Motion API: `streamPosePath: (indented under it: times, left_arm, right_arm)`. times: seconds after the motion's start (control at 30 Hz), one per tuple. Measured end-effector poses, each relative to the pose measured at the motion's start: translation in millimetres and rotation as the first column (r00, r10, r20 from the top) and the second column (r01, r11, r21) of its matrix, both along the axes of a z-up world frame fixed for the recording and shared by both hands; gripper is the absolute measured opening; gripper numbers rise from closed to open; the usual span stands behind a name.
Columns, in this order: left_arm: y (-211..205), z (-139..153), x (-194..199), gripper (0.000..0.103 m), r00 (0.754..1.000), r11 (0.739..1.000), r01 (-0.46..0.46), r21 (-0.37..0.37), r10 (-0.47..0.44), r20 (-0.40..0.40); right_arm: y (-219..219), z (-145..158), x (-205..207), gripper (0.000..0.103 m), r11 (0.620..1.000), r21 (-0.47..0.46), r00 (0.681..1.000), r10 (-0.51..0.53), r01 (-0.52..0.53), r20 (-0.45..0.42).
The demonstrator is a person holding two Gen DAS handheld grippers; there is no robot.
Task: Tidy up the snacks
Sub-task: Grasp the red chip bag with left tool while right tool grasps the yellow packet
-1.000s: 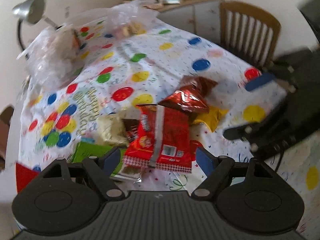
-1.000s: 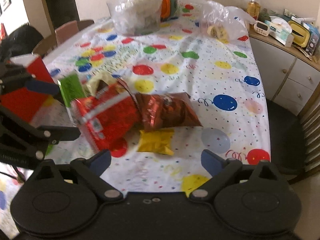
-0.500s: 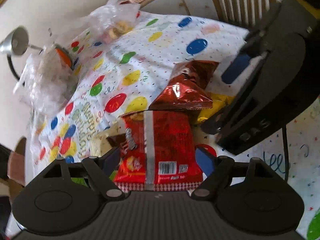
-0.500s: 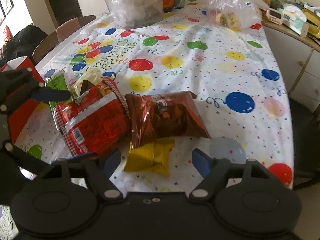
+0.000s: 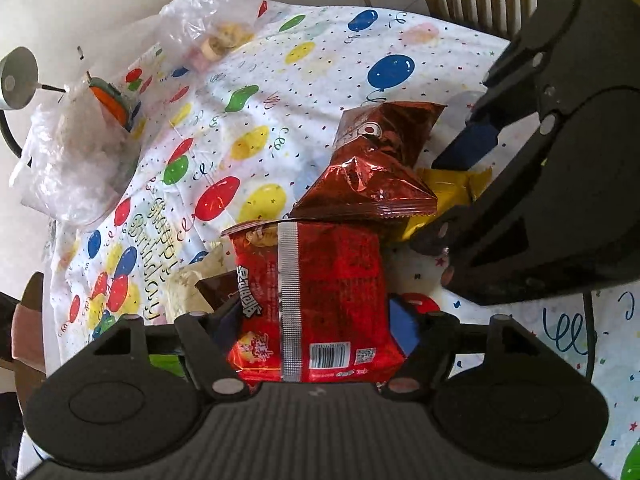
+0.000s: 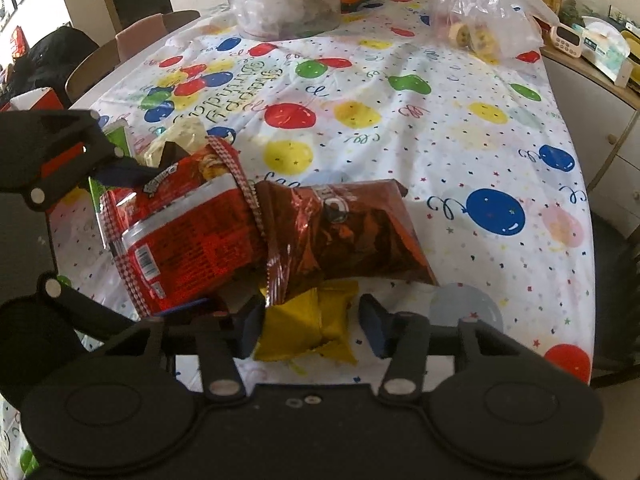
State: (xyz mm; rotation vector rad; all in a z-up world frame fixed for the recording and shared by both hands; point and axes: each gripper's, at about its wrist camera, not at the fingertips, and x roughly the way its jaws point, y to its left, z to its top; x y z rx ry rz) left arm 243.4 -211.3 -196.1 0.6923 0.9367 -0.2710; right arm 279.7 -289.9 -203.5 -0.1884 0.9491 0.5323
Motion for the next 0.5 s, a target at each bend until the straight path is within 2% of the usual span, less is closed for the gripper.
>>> streamPosePath:
  times: [0.23, 0.5]
  left_arm:
    - [9, 11, -6, 0.073, 0.999, 0.997, -0.048, -0.062, 0.049, 0.006]
    - [28, 38, -24, 0.073, 0.995, 0.977, -0.103, -0.186, 0.101, -0.020]
  right_arm:
    - [-7, 1, -7, 0.039, 0.999, 0.014, 0.999, -0.028, 0.028, -0.018]
    - [-21, 16, -41, 0.039, 0.994, 0.064, 0.996, -0.082, 0.084, -0.038]
